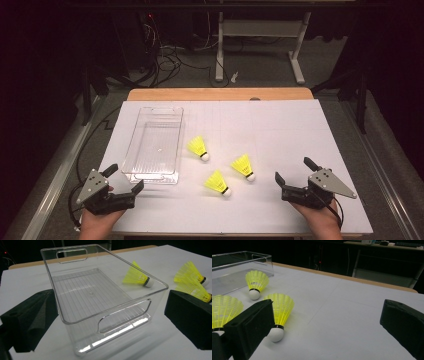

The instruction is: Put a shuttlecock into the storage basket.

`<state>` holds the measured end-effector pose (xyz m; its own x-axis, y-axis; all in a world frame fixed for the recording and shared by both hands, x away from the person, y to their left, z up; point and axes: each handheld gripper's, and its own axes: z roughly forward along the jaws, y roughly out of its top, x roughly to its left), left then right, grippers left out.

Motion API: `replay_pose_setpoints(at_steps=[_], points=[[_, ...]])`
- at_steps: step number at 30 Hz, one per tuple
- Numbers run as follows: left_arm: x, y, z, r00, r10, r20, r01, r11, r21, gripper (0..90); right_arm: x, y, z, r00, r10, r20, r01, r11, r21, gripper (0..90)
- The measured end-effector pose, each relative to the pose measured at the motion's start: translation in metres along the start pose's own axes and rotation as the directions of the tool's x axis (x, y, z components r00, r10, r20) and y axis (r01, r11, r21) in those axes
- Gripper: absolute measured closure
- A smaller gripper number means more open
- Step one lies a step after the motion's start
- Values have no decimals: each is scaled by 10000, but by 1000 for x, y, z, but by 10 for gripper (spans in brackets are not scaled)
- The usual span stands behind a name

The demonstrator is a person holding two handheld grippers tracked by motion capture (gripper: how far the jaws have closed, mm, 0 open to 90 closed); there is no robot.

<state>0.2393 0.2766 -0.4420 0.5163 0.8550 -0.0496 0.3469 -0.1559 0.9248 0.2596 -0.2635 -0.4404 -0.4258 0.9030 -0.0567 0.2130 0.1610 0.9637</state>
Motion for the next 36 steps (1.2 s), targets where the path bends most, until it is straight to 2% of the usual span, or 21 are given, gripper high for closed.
replay_pose_setpoints(at_steps=[12,23,28,36], points=[[0,0,1,10000,10,-19,-10,9999,134,3,0,-1,0,10000,27,-15,-27,10000,37,0],[5,0,0,9997,-208,-102,212,9991,356,3,0,-1,1,10000,-6,-67,6,10000,73,0],[7,0,1,9996,-245,-126,252,9982,547,3,0,-2,1,10000,23,-56,-22,9999,125,0],[15,-4,2,9979,-639,-130,650,9903,1232,3,-1,-2,2,10000,41,-74,-40,9999,163,0]])
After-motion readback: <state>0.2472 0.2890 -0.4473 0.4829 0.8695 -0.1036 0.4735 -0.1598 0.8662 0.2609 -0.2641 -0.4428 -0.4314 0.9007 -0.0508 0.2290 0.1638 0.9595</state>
